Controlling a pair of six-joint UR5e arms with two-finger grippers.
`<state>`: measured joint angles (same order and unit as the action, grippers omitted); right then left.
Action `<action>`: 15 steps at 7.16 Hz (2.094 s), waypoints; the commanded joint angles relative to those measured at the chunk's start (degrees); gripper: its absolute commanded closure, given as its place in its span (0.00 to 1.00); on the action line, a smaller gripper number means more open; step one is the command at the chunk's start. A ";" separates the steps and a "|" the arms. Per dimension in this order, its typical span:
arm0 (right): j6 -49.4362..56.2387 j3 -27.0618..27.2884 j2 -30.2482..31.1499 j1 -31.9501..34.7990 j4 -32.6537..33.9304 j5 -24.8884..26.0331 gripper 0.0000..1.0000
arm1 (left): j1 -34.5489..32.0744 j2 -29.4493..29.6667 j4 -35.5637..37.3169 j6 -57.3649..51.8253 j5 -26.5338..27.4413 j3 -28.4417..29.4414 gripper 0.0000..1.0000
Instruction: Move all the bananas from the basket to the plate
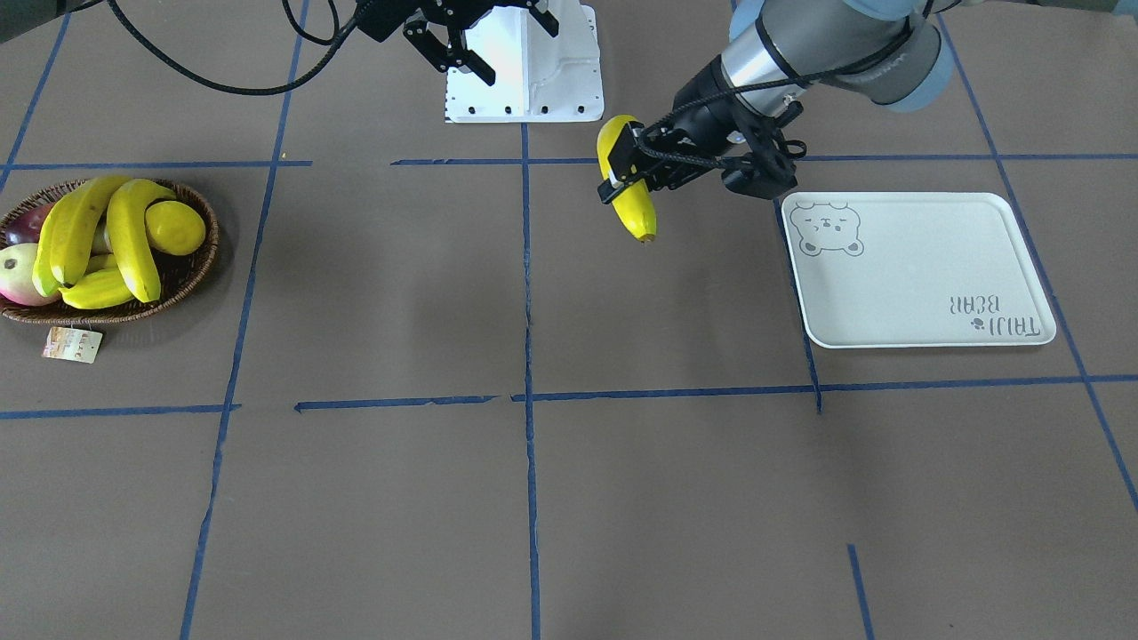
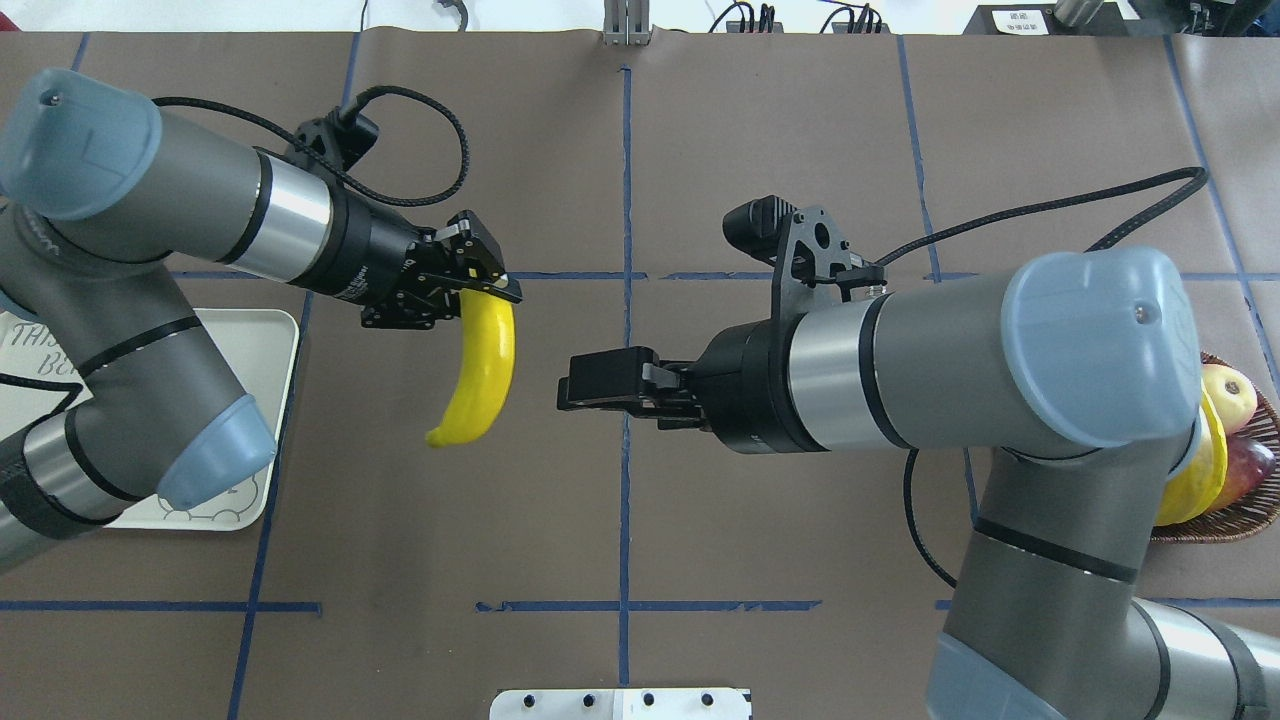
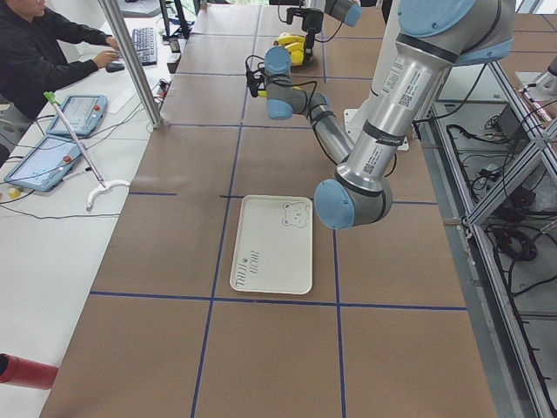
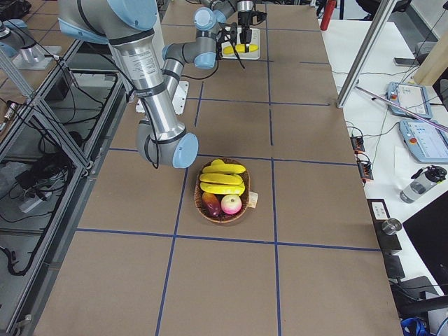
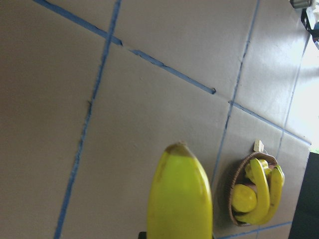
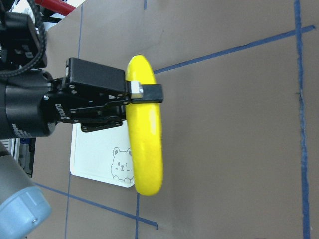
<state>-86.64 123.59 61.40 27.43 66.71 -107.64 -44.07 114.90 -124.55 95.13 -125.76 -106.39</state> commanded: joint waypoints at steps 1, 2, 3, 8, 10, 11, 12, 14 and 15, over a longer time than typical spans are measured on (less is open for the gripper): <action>0.07 0.42 2.40 3.75 2.54 -0.38 0.00 | -6.00 -10.59 7.29 -18.64 0.25 -0.22 1.00; 0.07 1.21 2.58 5.51 6.46 -0.55 0.00 | -9.16 -18.14 7.39 -28.75 0.16 0.91 1.00; 0.16 2.52 2.15 5.96 11.37 -0.64 0.00 | -13.02 -23.96 7.48 -35.29 0.16 1.71 1.00; 0.33 2.80 3.45 7.19 12.39 -0.64 0.00 | -17.37 -29.38 6.60 -45.71 4.99 12.77 1.00; 0.86 4.81 7.05 8.08 12.39 -0.91 0.00 | -17.45 -29.56 6.69 -46.00 5.00 13.05 0.97; 0.86 4.82 7.06 7.99 12.39 -0.82 0.00 | -17.37 -29.47 6.69 -45.91 5.00 13.05 0.97; 0.86 4.82 7.15 8.07 12.39 -0.82 0.00 | -17.36 -29.73 6.69 -45.82 4.91 13.05 0.95; 0.86 4.82 7.15 8.08 12.39 -0.82 0.00 | -16.93 -30.00 6.69 -45.47 4.38 12.79 0.94; 0.86 4.82 7.15 8.16 12.39 -0.82 0.00 | -16.84 -29.91 6.60 -45.47 4.29 12.70 0.91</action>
<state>-85.78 128.40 68.54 35.53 79.10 -108.46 -61.08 84.98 -117.88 49.59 -121.32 -93.58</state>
